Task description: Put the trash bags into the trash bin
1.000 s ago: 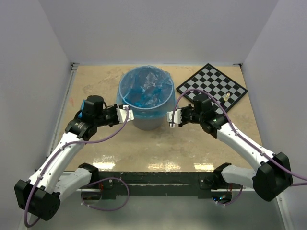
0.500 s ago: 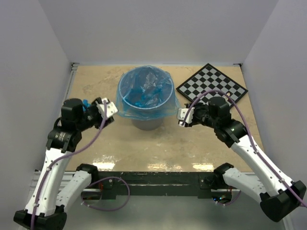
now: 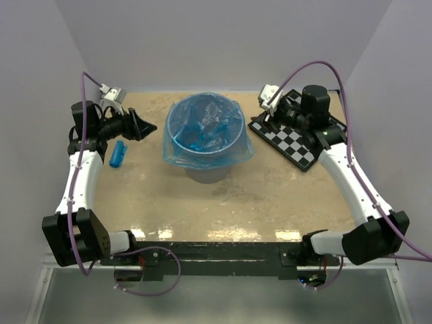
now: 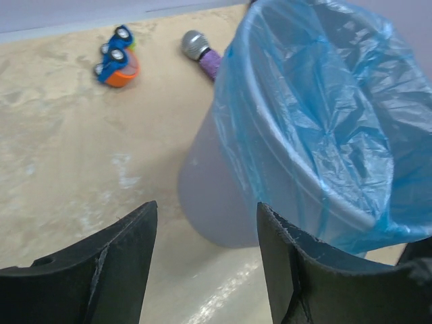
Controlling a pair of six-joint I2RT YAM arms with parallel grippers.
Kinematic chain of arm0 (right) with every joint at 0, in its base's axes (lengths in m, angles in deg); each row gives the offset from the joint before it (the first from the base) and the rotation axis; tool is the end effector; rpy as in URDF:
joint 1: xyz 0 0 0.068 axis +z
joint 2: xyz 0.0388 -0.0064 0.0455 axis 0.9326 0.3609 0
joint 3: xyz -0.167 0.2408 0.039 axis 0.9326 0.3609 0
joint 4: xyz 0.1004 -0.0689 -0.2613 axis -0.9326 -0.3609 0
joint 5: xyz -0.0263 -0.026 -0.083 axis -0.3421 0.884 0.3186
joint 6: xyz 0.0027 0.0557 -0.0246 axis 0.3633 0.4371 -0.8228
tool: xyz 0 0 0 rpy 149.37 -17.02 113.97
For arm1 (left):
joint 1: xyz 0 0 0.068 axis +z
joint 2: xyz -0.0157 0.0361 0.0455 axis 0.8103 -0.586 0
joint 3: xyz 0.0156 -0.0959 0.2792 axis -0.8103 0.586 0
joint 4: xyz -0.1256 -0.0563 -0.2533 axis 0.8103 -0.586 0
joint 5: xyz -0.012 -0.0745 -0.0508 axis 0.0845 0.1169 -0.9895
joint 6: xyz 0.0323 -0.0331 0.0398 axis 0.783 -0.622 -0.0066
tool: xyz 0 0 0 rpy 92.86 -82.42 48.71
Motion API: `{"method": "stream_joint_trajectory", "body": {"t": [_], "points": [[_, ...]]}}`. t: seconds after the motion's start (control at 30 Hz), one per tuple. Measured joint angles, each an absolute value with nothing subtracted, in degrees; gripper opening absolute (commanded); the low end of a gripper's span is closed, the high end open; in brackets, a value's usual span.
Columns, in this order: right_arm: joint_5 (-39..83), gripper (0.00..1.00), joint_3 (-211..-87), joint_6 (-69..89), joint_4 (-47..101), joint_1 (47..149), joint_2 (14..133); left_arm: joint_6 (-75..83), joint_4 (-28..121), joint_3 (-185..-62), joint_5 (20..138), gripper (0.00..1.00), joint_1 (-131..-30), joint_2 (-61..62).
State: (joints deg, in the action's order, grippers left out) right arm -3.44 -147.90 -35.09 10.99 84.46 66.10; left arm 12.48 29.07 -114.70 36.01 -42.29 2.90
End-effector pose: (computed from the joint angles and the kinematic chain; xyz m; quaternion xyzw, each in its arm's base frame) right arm 0.3025 0.1103 0.4214 -0.4995 0.6035 0.1103 0.6116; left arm 0.3108 0.0286 0.3572 0.1301 0.7843 -0.3290 0.5096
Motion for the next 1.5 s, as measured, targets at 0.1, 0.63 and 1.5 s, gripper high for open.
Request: {"method": "stream_joint_trajectory", "body": {"t": [0.1, 0.63, 1.5], "points": [[-6.24, 0.57, -151.31, -33.52, 11.38, 87.22, 69.38, 7.13, 35.45, -111.82, 30.96, 0.65, -43.10, 1.37], [-8.58, 0.37, -164.95, -36.38, 9.77, 100.00, 83.17, -1.79, 51.03, -104.36, 26.35, 0.00, -48.48, -6.24], [6.99, 0.24, -186.35, -54.68, -19.19, 110.04, 116.48, -1.66, 46.90, -102.94, 31.79, 0.45, -44.78, -4.99]]}}
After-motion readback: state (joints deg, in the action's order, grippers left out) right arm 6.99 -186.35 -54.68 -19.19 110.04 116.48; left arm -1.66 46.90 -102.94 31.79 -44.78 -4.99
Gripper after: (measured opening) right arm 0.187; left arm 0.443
